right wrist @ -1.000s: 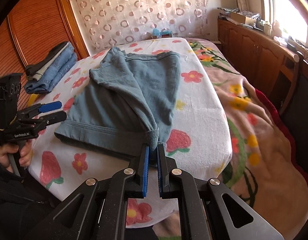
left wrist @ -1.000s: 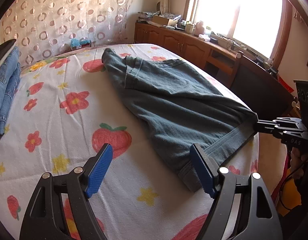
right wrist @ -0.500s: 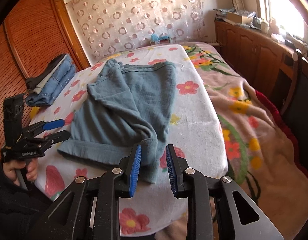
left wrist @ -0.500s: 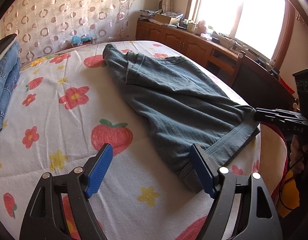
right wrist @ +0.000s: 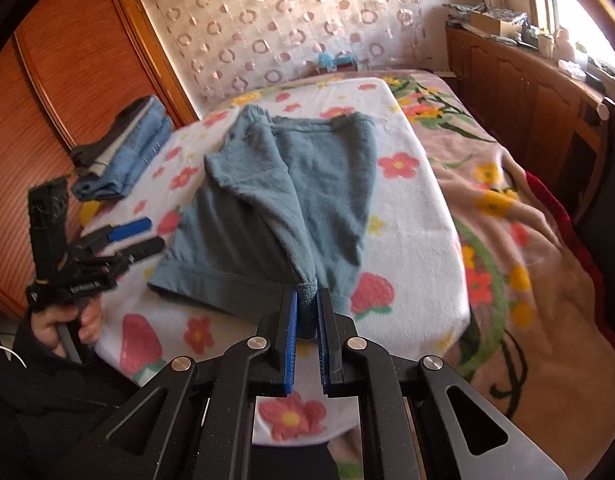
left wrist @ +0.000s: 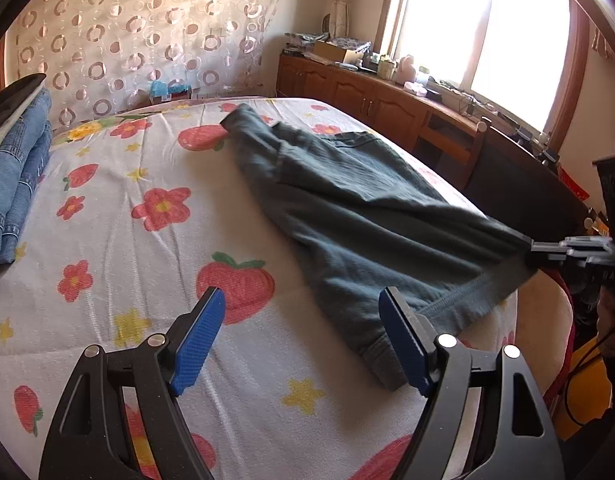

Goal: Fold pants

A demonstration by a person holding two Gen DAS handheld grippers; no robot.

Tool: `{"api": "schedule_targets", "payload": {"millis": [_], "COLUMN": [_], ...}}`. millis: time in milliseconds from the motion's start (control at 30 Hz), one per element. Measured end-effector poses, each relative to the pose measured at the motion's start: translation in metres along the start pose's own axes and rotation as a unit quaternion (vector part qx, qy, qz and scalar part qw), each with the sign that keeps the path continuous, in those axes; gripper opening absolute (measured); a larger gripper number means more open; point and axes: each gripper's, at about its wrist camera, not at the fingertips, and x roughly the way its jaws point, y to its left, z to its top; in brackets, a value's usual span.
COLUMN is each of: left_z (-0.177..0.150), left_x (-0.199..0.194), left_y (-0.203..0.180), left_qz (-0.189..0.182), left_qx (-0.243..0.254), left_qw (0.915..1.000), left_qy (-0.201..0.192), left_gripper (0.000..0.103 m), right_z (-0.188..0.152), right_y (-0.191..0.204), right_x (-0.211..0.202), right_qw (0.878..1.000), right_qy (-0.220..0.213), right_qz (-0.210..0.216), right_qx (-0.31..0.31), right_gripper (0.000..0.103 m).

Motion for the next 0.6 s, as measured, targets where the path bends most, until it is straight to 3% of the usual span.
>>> {"api": "schedule_targets", "payload": {"millis": [133, 267, 600], "left_z": [0.000, 0.001, 0.012], "left_x": [0.000, 0.000, -0.006], "left_y": [0.001, 0.003, 0.009], "left_qz": [0.001, 0.003, 0.015], "left_qx": [-0.001, -0.003, -0.003], "left_qw": [1.0000, 1.0000, 0.9997], "left_qy": [-0.001, -0.004, -0.020], "left_gripper": [0.080, 0.080, 0.080], "right_z": [-0.008, -0.005, 0.003], "right_y": [-0.011, -0.017, -0.007], "right_x": [0.015, 0.015, 0.000], "right_qw": [0.999, 1.000, 0.998], "right_qy": [0.028, 0.007, -0.050], "right_qz": [-0.006, -0.003, -0.032], "right_qx": [0.014, 0.028, 0.011], "right_gripper": [0.009, 0.009, 0.029]}}
